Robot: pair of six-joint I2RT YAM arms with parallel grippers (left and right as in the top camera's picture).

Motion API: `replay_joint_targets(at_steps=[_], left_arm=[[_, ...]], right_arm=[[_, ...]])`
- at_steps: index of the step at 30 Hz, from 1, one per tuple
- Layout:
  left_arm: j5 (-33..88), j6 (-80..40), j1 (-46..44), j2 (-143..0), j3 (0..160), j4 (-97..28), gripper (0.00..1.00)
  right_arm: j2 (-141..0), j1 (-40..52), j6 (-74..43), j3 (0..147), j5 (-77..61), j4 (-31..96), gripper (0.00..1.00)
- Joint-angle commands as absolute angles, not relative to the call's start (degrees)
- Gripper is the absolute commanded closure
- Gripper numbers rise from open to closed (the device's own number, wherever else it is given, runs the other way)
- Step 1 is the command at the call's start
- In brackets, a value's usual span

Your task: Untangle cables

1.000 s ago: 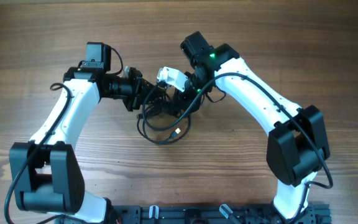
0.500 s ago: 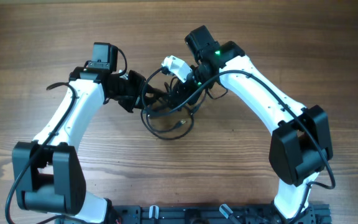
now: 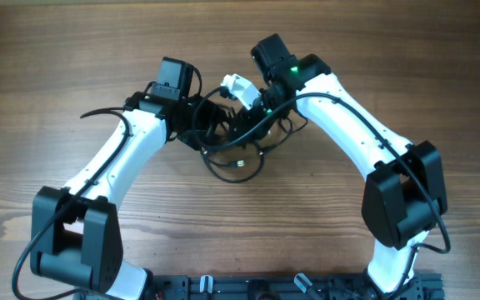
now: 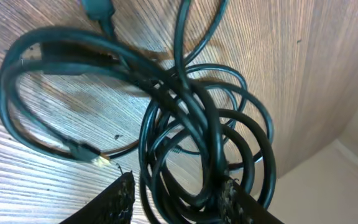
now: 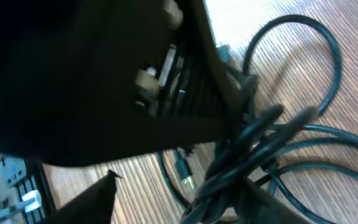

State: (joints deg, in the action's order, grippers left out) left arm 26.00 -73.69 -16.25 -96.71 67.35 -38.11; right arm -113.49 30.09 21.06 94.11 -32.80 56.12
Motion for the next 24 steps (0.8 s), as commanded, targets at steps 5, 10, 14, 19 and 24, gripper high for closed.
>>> replay_joint_targets(at_steps=[5,10,14,19,24], left_arm=[[20.4,-74.6,-16.5,-95.7,67.4,-39.5,0.52],[19.8,-74.6,-16.5,-95.7,67.4,-39.6,0.50],[20.1,-73.8,-16.5,-95.7,67.4,-39.4,0.52],[20.1,-73.8,-16.5,-95.7,67.4,-38.9,0.51],[20.1,-73.8,-16.5,-95.7,67.4,-38.7,0.51]], right_arm=[[-111.2,30.4,3.4,91.9,-26.6,53.3,0.39],[-111.2,30.9,8.2,88.5,-31.8,52.0,0.54],[-111.2,31.0,9.6,86.8,-31.9,51.4,0.69],[-111.2,31.0,11.9,79.7,-37.5,43.3,0.71],[-111.2,31.0,11.8,79.1,-39.6,40.2,0.86]])
